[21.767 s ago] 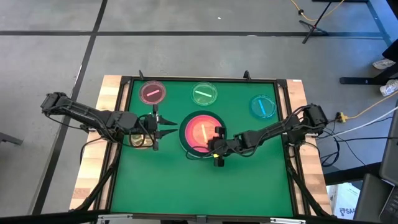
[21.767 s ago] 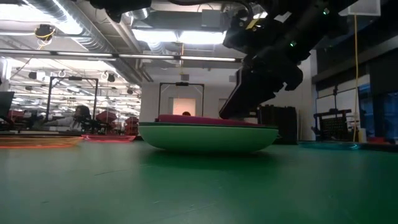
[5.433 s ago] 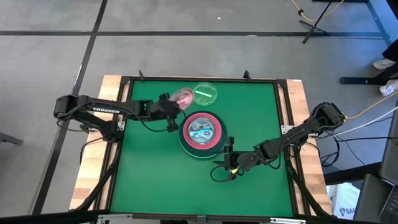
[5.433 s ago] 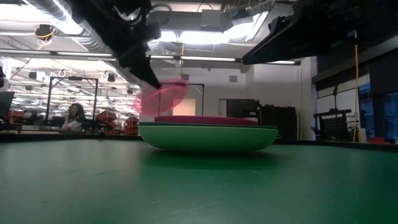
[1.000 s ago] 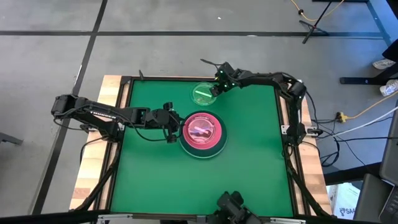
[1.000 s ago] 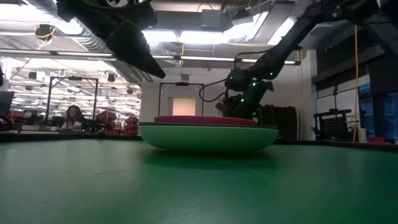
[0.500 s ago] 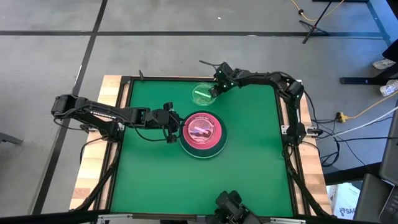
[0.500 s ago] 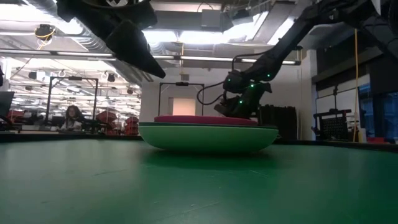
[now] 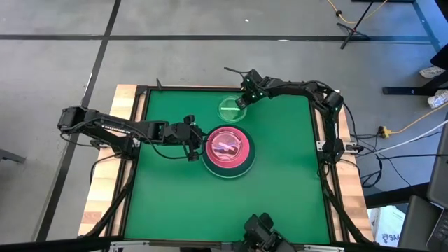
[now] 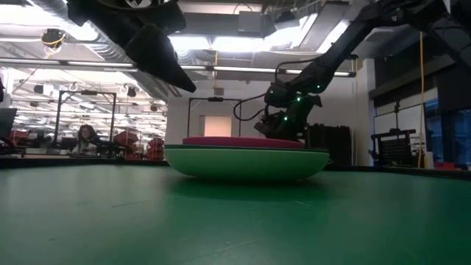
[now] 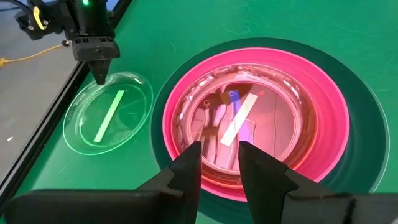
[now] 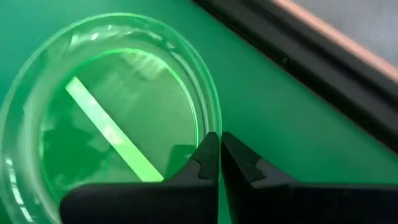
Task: Stack plastic plates
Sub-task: Stack the green transparent plate on the pink transparent plate
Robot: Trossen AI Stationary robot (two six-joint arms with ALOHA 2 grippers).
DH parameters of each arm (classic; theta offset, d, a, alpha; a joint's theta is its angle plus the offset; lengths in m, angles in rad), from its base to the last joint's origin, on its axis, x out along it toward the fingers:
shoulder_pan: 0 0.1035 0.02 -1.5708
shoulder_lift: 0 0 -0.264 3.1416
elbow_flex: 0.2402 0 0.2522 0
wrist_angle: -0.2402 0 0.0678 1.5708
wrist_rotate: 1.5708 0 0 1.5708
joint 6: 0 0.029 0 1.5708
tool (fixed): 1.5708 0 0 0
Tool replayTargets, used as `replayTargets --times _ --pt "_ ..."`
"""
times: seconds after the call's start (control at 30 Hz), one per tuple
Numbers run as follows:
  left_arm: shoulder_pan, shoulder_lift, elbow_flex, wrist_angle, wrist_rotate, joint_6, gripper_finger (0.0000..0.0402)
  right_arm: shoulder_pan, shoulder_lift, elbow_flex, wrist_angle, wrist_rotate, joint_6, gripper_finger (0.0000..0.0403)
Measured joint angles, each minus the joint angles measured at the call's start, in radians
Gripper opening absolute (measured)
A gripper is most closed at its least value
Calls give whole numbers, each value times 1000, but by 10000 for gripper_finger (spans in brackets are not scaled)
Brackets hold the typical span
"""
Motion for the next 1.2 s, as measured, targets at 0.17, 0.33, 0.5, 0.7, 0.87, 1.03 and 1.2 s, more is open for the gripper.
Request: replayTargets --times 0.17,0.33,0.5,0.7,0.87,1.03,1.2 --pt "0 0 0 0 0 0 100 0 -65 0 -1 1 0 2" --pt "0 0 0 0 10 0 100 0 -161 0 -8 10 0 1" --pt "0 0 0 0 35 0 100 9 -266 0 -58 0 -13 1" --pt "0 0 0 0 31 0 100 41 -361 0 -154 -17 -50 1" --pt "0 0 0 0 31 1 100 107 -389 0 -186 -121 -98 1" --pt "0 0 0 1 31 1 100 198 -388 -10 -176 -151 -103 1" --pt "0 0 0 11 30 7 100 284 -386 -66 -121 -127 -120 1"
